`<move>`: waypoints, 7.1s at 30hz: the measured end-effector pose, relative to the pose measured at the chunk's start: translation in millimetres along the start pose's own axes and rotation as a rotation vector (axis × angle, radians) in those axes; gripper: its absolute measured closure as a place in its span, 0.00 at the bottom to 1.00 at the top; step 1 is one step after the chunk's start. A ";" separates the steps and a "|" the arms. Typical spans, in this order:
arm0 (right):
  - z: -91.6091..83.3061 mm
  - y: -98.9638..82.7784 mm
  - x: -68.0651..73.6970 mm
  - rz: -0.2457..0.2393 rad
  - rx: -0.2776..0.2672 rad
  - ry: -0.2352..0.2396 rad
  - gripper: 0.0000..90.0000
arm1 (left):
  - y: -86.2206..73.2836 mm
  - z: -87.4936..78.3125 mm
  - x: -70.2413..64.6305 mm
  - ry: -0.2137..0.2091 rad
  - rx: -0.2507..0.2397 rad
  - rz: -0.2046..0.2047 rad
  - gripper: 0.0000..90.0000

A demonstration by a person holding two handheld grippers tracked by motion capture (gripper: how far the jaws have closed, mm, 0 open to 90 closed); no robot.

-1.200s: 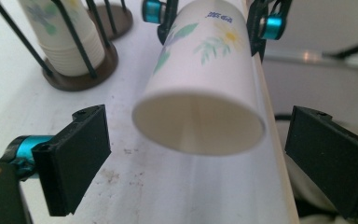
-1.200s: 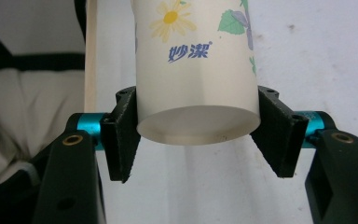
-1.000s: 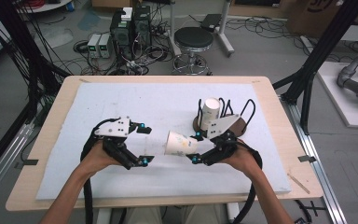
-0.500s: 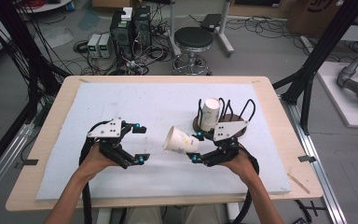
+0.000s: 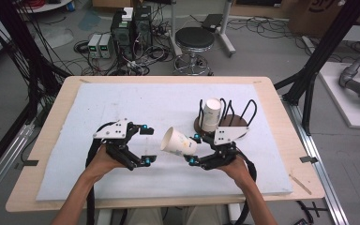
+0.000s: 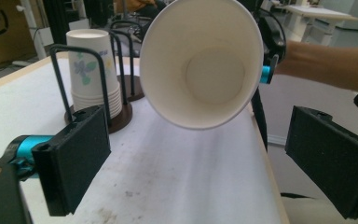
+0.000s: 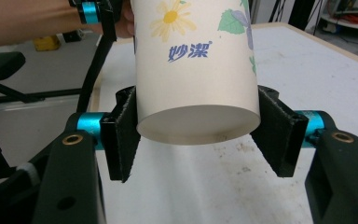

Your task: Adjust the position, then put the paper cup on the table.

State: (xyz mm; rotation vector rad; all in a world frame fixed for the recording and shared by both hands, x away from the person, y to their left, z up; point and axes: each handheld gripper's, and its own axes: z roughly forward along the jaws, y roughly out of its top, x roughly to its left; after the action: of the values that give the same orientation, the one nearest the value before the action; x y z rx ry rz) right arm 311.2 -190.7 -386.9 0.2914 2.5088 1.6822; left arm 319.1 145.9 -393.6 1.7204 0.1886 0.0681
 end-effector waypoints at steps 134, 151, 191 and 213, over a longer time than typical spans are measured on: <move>-40.2 -84.7 -0.2 0.207 0.099 -0.491 0.18 | 50.0 48.7 52.7 0.060 0.819 0.161 0.35; -39.5 -84.6 0.0 0.202 0.106 -0.488 0.18 | 36.3 57.2 74.9 0.093 0.835 0.128 0.35; -39.1 -84.7 0.2 0.195 0.108 -0.481 0.18 | 0.0 71.4 98.8 0.116 0.858 0.038 0.17; -39.7 -84.9 -0.2 0.197 0.105 -0.474 0.18 | -4.8 22.0 84.4 0.162 0.795 -0.016 0.16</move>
State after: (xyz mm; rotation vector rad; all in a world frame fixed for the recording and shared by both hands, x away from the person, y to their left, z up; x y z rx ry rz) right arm 295.3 -257.9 -450.2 0.8599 2.2653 1.3360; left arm 405.1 139.1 -407.1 2.5072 0.3853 0.1329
